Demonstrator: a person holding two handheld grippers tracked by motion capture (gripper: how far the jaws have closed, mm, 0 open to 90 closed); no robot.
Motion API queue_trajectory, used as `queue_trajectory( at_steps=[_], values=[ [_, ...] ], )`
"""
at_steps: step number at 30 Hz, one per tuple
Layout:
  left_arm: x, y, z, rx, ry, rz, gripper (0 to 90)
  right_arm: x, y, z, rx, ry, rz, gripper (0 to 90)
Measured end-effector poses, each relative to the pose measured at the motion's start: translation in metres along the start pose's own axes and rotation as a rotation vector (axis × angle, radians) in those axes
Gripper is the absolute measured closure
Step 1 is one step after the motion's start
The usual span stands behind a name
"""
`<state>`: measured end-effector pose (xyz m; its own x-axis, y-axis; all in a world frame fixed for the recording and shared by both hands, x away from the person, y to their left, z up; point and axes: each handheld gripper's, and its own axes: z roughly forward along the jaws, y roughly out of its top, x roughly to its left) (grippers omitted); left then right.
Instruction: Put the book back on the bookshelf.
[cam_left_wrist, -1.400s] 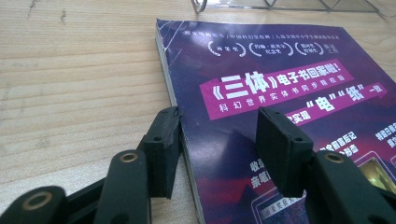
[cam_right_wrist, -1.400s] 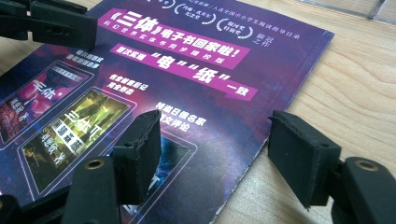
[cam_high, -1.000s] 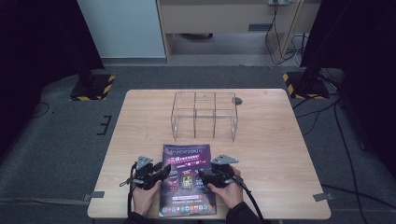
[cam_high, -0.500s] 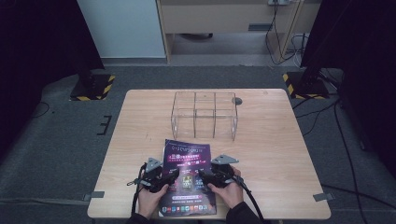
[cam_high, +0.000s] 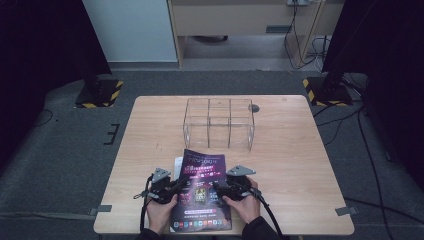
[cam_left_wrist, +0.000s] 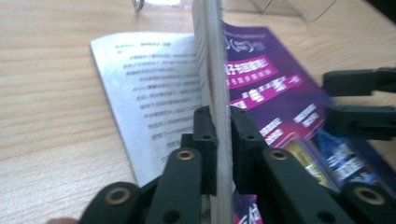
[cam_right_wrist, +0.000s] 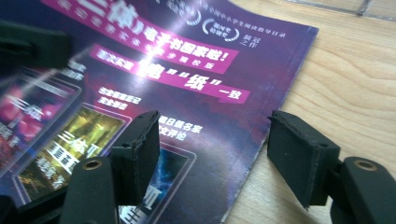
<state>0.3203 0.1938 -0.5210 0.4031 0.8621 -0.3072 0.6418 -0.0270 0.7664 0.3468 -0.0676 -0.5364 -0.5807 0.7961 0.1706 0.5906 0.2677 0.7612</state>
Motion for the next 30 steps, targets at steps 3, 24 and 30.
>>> queue_trajectory(
  at_steps=[3, 24, 30],
  values=[
    [-0.006, 0.002, -0.005, -0.041, -0.008, 0.024, 85.0, -0.001, 0.0, -0.002, -0.003, -0.007, -0.018, 33.1],
    [-0.023, 0.023, -0.044, -0.231, -0.025, 0.104, 85.2, -0.006, 0.01, -0.015, -0.099, 0.107, 0.031, 29.1],
    [-0.028, 0.025, -0.049, -0.258, -0.029, 0.125, 85.2, -0.004, 0.011, -0.011, -0.093, 0.146, 0.033, 28.4]
  ],
)
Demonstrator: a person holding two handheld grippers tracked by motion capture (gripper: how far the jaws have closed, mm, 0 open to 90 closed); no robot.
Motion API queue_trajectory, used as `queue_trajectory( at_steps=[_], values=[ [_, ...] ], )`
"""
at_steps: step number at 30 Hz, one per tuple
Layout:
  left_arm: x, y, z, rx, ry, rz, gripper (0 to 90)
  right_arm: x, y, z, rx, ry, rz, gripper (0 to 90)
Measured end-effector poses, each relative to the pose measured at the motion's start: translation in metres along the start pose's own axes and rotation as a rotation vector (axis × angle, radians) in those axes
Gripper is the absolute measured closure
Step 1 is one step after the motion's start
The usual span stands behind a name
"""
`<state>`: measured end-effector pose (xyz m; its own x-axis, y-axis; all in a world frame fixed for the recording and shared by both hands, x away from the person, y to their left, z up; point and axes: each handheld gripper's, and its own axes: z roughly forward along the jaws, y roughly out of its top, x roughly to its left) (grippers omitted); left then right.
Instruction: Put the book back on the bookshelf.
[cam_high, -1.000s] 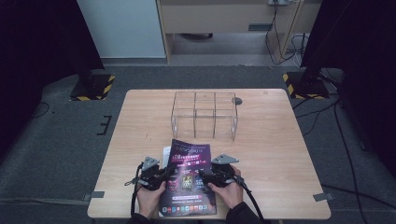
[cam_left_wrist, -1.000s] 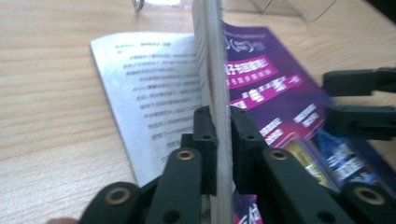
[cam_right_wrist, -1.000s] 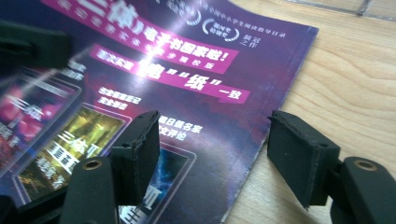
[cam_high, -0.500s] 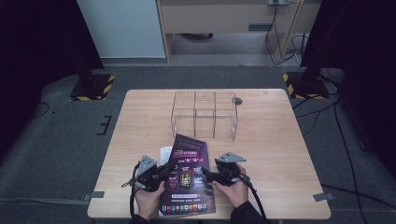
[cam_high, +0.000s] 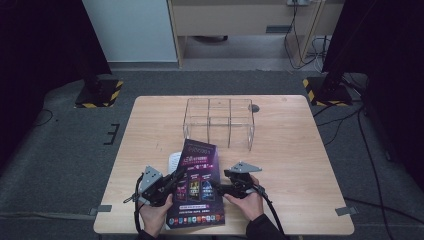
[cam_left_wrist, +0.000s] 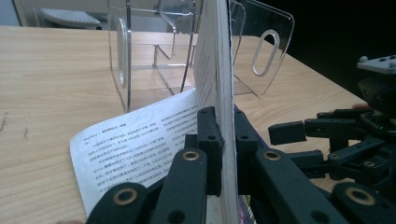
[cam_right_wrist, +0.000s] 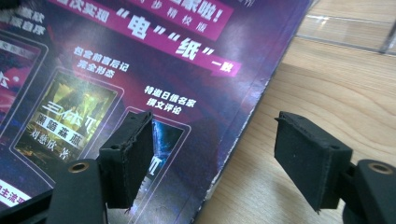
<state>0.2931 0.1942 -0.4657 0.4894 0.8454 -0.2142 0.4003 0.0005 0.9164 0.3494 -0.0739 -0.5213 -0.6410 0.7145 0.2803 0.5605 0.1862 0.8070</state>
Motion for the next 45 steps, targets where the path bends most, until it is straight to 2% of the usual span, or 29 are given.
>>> queue_trajectory(
  at_steps=[1, 6, 12, 15, 17, 18, 19, 20, 23, 26, 27, 30, 31, 32, 33, 34, 37, 38, 39, 40, 45],
  values=[
    [-0.001, 0.0, 0.0, -0.001, -0.001, 0.003, 85.2, 0.0, 0.0, 0.002, 0.007, 0.016, -0.002, 27.5],
    [-0.002, 0.002, -0.002, -0.008, -0.008, 0.01, 85.2, -0.001, -0.002, 0.006, 0.036, 0.033, 0.022, 25.6],
    [-0.003, 0.003, -0.004, -0.02, -0.008, 0.01, 85.2, -0.002, -0.003, 0.01, 0.031, 0.072, 0.04, 25.8],
    [-0.004, 0.004, -0.005, -0.029, -0.013, 0.011, 85.2, -0.002, -0.003, 0.012, 0.032, 0.112, 0.067, 25.4],
    [-0.004, 0.004, -0.005, -0.031, -0.014, 0.013, 85.2, -0.002, -0.003, 0.013, 0.034, 0.12, 0.072, 25.4],
    [-0.004, 0.004, -0.005, -0.031, -0.016, 0.013, 85.2, -0.002, -0.003, 0.014, 0.034, 0.134, 0.073, 25.4],
    [-0.004, 0.004, -0.005, -0.03, -0.017, 0.013, 85.2, -0.002, -0.004, 0.016, 0.042, 0.163, 0.096, 25.6],
    [-0.004, 0.004, -0.005, -0.032, -0.016, 0.012, 85.2, -0.002, -0.004, 0.016, 0.042, 0.163, 0.096, 25.6],
    [-0.004, 0.003, -0.005, -0.032, -0.012, 0.015, 85.2, -0.002, -0.005, 0.021, 0.06, 0.204, 0.118, 26.7],
    [-0.003, 0.003, -0.005, -0.031, -0.013, 0.014, 85.2, -0.003, -0.005, 0.022, 0.066, 0.215, 0.127, 27.2],
    [-0.003, 0.003, -0.005, -0.033, -0.012, 0.015, 85.2, -0.003, -0.005, 0.024, 0.073, 0.228, 0.147, 28.8],
    [-0.003, 0.003, -0.005, -0.032, -0.015, 0.013, 85.2, -0.004, -0.006, 0.024, 0.08, 0.23, 0.153, 33.0],
    [-0.003, 0.002, -0.004, -0.028, -0.022, 0.007, 85.2, -0.005, -0.006, 0.023, 0.089, 0.223, 0.157, 41.0],
    [-0.003, 0.002, -0.004, -0.026, -0.021, 0.007, 85.2, -0.006, -0.007, 0.023, 0.087, 0.221, 0.158, 44.8],
    [-0.003, 0.002, -0.004, -0.026, -0.021, 0.007, 85.2, -0.006, -0.007, 0.023, 0.087, 0.221, 0.158, 44.8],
    [-0.001, 0.001, -0.004, -0.024, -0.02, 0.001, 85.2, -0.007, -0.007, 0.021, 0.074, 0.222, 0.182, 52.1],
    [0.0, 0.001, -0.004, -0.025, -0.017, -0.005, 85.1, -0.008, -0.007, 0.019, 0.059, 0.226, 0.202, 58.9],
    [0.001, 0.0, -0.004, -0.023, -0.014, -0.005, 85.1, -0.009, -0.006, 0.016, 0.039, 0.235, 0.229, 67.5],
    [0.001, 0.0, -0.003, -0.022, -0.013, -0.004, 85.1, -0.009, -0.006, 0.016, 0.039, 0.235, 0.229, 67.5],
    [0.002, 0.0, -0.003, -0.021, -0.013, -0.003, 85.1, -0.009, -0.004, 0.013, 0.032, 0.244, 0.253, 70.8],
    [0.005, -0.001, -0.004, -0.02, -0.002, -0.009, 85.1, -0.008, -0.002, 0.008, 0.024, 0.256, 0.274, 74.0]
  ],
)
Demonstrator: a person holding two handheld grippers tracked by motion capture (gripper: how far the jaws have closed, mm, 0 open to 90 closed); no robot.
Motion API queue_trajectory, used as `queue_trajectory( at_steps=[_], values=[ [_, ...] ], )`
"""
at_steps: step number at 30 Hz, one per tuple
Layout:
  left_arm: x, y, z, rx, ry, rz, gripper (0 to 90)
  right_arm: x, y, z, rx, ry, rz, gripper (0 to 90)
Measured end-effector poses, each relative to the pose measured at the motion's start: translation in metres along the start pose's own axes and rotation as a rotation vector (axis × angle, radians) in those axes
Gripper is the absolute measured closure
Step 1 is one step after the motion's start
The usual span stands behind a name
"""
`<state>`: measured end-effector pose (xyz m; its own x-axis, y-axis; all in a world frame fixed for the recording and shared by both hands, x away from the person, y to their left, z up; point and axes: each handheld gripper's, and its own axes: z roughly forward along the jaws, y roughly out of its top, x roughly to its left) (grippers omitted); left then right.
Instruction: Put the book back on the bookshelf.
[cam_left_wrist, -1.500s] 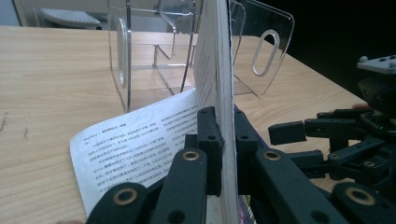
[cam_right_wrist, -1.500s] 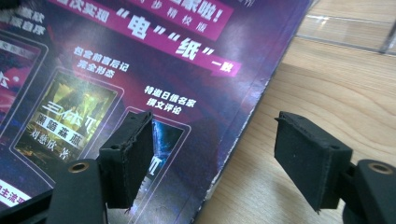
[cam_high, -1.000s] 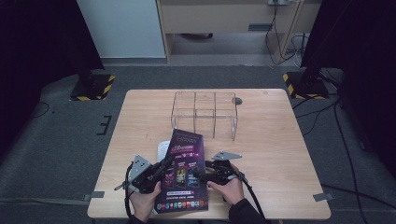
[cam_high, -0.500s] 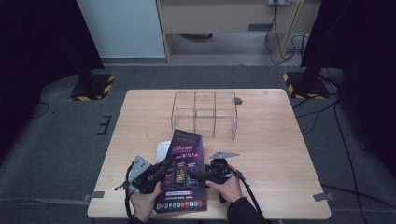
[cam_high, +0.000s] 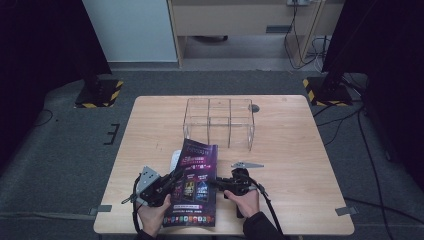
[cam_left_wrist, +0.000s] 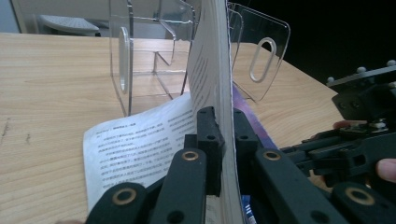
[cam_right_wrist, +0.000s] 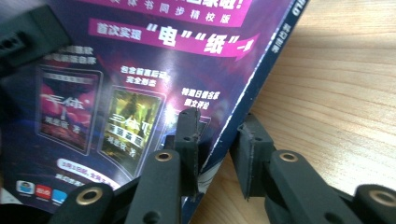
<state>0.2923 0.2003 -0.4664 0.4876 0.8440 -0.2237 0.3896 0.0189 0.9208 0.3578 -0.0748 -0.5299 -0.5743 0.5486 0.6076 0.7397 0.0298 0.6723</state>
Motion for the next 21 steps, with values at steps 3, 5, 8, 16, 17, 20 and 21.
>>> queue_trajectory(
  at_steps=[3, 5, 8, 16, 17, 20, 21],
  values=[
    [0.002, -0.001, 0.0, -0.001, 0.005, -0.005, 85.1, 0.0, 0.001, -0.002, -0.01, 0.006, 0.011, 75.7],
    [0.003, -0.001, 0.0, 0.002, 0.01, -0.007, 85.0, 0.001, 0.002, -0.005, -0.019, 0.011, 0.023, 78.1],
    [0.006, -0.003, 0.002, 0.019, 0.018, -0.016, 84.8, 0.001, 0.005, -0.01, -0.023, 0.015, 0.044, 79.9],
    [0.013, -0.008, 0.004, 0.038, 0.031, -0.05, 82.8, 0.001, 0.012, -0.022, -0.041, 0.028, 0.073, 83.7],
    [0.015, -0.009, 0.005, 0.044, 0.029, -0.057, 82.0, 0.003, 0.015, -0.028, -0.047, 0.04, 0.084, 84.5],
    [0.018, -0.011, 0.007, 0.055, 0.029, -0.078, 77.6, 0.007, 0.019, -0.033, -0.048, 0.031, 0.061, 84.7],
    [0.018, -0.012, 0.007, 0.06, 0.034, -0.075, 76.8, 0.008, 0.02, -0.034, -0.049, 0.028, 0.055, 84.7]
  ],
)
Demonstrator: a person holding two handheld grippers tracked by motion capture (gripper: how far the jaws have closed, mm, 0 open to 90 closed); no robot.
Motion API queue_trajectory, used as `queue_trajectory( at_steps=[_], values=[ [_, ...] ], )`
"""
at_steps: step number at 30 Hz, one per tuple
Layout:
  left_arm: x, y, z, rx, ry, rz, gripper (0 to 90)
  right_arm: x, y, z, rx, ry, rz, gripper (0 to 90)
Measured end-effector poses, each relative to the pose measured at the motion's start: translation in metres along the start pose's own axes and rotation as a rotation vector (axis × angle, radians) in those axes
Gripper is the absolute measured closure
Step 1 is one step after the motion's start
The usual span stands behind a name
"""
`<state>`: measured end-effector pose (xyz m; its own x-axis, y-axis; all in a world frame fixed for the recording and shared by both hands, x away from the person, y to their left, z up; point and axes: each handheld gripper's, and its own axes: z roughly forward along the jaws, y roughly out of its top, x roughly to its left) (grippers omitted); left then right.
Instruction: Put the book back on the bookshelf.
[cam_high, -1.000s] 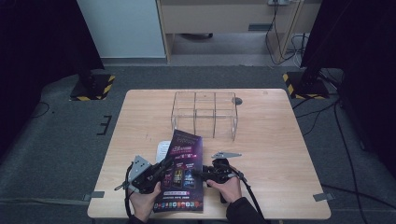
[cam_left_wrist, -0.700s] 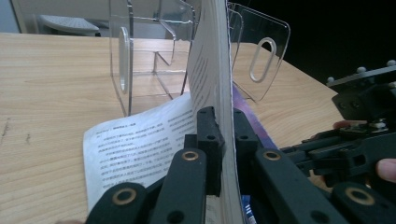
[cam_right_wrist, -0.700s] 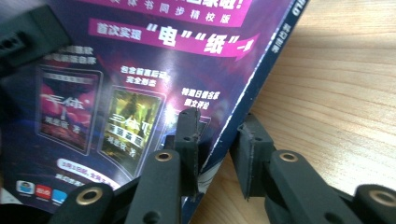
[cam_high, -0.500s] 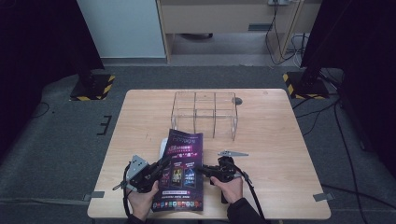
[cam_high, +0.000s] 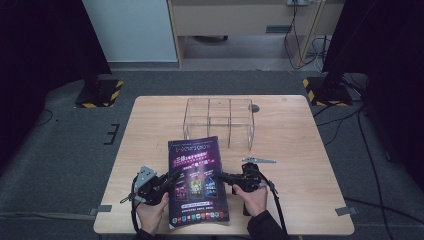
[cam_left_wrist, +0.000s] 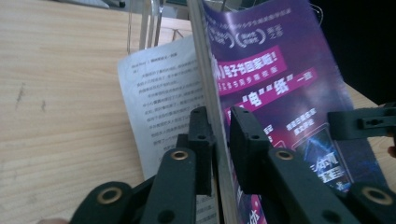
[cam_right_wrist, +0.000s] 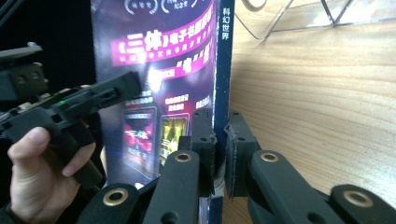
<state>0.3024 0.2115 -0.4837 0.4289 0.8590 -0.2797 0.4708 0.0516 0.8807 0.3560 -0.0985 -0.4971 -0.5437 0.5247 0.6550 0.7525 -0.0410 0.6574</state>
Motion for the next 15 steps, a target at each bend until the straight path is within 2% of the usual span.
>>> queue_trajectory(
  at_steps=[5, 9, 10, 11, 14, 15],
  values=[
    [0.002, -0.003, 0.003, 0.017, 0.018, 0.0, 70.4, 0.004, 0.003, -0.004, -0.006, 0.011, -0.016, 84.8],
    [0.005, -0.005, 0.007, 0.033, 0.026, -0.007, 56.7, 0.01, 0.007, -0.009, -0.013, 0.031, -0.036, 84.8],
    [0.006, -0.006, 0.009, 0.037, 0.029, -0.01, 56.7, 0.01, 0.007, -0.009, -0.013, 0.031, -0.036, 84.8],
    [0.006, -0.007, 0.01, 0.038, 0.033, -0.015, 48.1, 0.014, 0.008, -0.011, -0.017, 0.041, -0.054, 84.8],
    [0.008, -0.009, 0.012, 0.052, 0.04, -0.022, 40.0, 0.018, 0.01, -0.012, -0.02, 0.043, -0.069, 84.9],
    [0.01, -0.009, 0.013, 0.051, 0.04, -0.025, 40.0, 0.02, 0.01, -0.013, -0.022, 0.046, -0.076, 84.9]
  ],
)
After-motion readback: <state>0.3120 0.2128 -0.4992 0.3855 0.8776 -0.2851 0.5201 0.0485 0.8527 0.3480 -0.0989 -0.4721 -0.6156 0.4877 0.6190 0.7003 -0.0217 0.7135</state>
